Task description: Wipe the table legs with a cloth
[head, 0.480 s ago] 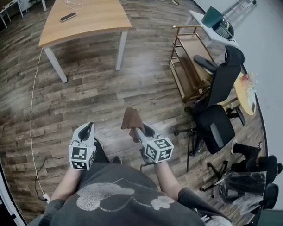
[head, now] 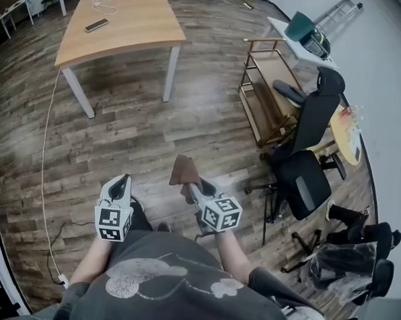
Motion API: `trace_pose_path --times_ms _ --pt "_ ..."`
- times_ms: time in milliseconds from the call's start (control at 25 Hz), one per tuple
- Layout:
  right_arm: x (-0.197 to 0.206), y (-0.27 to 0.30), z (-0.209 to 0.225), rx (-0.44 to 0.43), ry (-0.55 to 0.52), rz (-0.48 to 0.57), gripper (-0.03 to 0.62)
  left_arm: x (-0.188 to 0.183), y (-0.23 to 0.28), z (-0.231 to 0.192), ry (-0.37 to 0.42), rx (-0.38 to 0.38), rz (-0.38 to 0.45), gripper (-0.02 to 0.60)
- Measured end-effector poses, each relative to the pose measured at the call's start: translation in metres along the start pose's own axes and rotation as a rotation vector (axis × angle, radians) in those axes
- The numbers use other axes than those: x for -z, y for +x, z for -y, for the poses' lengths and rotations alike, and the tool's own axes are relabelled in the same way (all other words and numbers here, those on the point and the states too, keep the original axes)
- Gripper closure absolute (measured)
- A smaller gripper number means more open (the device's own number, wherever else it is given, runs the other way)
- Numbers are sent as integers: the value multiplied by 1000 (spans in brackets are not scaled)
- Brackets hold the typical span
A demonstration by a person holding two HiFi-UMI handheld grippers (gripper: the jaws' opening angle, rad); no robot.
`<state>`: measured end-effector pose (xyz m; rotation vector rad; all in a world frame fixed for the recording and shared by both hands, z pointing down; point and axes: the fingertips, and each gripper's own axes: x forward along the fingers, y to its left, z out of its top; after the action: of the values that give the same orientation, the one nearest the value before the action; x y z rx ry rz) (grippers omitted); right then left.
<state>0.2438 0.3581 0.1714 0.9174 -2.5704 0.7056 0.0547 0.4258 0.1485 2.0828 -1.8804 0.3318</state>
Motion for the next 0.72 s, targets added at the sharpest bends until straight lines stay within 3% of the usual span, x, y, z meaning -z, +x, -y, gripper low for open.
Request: trace_pose_path --times_ms 360,720 --pt "5 3 -7 -21 -18 -21 513 -5 -3 -2 -19 -19 17 563" --pt "-27 44 -13 5 -178 -16 511 -33 28 -23 3 -16 49 563"
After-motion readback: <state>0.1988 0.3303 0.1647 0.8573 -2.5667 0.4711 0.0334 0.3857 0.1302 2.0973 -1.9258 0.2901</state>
